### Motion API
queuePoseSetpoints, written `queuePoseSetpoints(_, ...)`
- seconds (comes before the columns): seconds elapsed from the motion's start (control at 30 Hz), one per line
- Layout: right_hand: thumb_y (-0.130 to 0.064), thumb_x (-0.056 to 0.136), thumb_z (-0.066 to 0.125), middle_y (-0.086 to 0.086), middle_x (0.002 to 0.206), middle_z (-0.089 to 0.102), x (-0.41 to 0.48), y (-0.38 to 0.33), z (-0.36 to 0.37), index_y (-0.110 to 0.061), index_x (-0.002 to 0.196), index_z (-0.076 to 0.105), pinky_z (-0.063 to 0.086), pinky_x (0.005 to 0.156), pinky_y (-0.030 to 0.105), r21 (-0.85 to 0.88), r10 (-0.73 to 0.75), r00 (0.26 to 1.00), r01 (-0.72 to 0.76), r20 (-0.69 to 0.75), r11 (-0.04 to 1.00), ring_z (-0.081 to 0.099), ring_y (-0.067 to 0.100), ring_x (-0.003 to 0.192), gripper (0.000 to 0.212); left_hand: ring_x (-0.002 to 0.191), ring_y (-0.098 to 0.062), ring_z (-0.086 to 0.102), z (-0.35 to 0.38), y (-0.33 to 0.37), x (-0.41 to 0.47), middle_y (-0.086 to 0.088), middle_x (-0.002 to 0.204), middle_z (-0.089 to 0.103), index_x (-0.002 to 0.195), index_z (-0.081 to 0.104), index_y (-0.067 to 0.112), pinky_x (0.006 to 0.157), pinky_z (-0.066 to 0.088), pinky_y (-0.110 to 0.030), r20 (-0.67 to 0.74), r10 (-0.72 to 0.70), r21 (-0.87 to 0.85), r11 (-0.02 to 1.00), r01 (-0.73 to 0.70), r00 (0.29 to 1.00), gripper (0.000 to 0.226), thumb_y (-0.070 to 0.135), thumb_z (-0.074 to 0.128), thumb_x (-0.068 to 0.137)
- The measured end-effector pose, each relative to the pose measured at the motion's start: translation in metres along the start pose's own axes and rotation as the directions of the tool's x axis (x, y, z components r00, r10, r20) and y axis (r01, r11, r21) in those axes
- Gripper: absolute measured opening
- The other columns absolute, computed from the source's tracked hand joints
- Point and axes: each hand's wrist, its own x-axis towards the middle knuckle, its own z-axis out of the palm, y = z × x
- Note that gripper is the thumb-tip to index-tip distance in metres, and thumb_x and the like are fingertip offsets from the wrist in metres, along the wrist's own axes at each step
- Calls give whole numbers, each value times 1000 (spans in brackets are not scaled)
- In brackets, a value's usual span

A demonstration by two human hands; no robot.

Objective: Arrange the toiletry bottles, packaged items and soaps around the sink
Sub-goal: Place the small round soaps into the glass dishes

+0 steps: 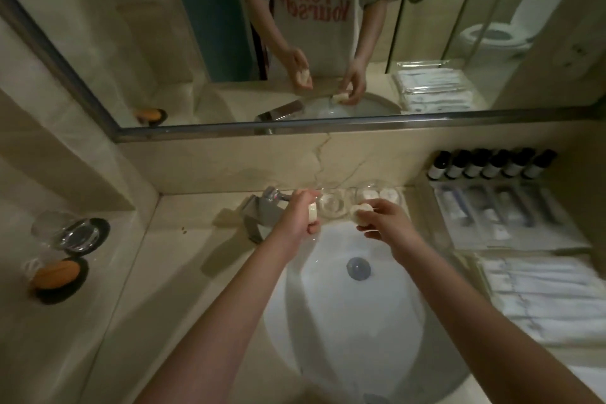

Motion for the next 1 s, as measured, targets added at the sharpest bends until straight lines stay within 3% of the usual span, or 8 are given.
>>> queuePoseSetpoints(0.1, -6, 82, 60, 3, 76, 60, 34, 4, -15, -12, 91, 62, 44, 60, 23, -114, 18, 998, -26, -66, 993, 54, 14, 65, 11, 44, -8, 38, 20, 7, 27, -3, 62, 37, 71, 40, 16, 47, 21, -23, 31, -38, 54, 998, 37, 999, 25, 4, 33, 92)
queuePoseSetpoints(0.2, -5, 77, 65, 2, 67, 59, 68, 2, -14, -14, 79, 64, 45, 60, 28, -232, -13, 998, -2, -63, 973, 53, 15, 61, 9, 50, -13, 48, 30, 7, 61, -5, 58, 55, 76, 43, 15, 50, 27, -24, 32, -70, 249, 967, 60, 997, 17, 5, 49, 89)
queuePoseSetpoints(0.27, -8, 75, 67, 1, 65, 60, 88, 1, -8, -14, 81, 66, 45, 60, 28, -333, -44, 998, 27, -46, 943, 55, 17, 62, 9, 54, -15, 50, 32, 2, 87, -11, 77, 60, 82, 45, 15, 43, 38, -21, -36, -84, 357, 930, 92, 996, 16, 5, 57, 85)
queuePoseSetpoints(0.4, -15, 78, 67, 8, 90, 69, 123, 0, 6, -10, 98, 70, 49, 77, 32, -532, -85, 996, 80, 16, 843, 63, 23, 84, 21, 77, -30, 61, 34, -11, 131, -18, 109, 51, 97, 49, 12, 49, 50, -26, -105, -130, 419, 893, 162, 986, 20, -5, 51, 86)
queuePoseSetpoints(0.57, -16, 80, 59, 10, 99, 71, 144, 0, 17, -11, 97, 70, 52, 81, 35, -760, -93, 994, 106, 60, 641, 63, 28, 96, 21, 68, -26, 57, 31, -27, 161, -16, 104, 62, 99, 58, 11, 54, 47, -29, -178, -98, 617, 764, 188, 979, 20, 1, 59, 82)
queuePoseSetpoints(0.7, -23, 82, 57, 10, 113, 62, 148, 7, 15, -15, 108, 64, 45, 83, 33, -868, -165, 977, 198, 136, 456, 50, 29, 114, 29, 108, -28, 60, 29, -36, 174, -11, 120, 64, 107, 66, 9, 90, 47, -29, -157, -75, 795, 581, 171, 985, 24, 8, 61, 83)
queuePoseSetpoints(0.8, -29, 82, 60, 9, 122, 55, 149, 13, 10, -18, 119, 60, 43, 87, 35, -870, -262, 944, 295, 201, 395, 43, 28, 120, 39, 112, -28, 57, 28, -38, 177, -11, 124, 61, 113, 64, 11, 92, 45, -28, -110, -24, 894, 434, 110, 994, 30, 12, 59, 84)
queuePoseSetpoints(1.0, -31, 73, 70, 13, 114, 55, 147, 17, 1, -15, 114, 64, 45, 81, 40, -866, -346, 888, 409, 304, 287, 47, 34, 110, 45, 132, -29, 32, 24, -30, 172, -10, 141, 33, 132, 50, 22, 108, 36, -36, 67, 79, 980, 184, -81, 995, 53, 22, 64, 81)
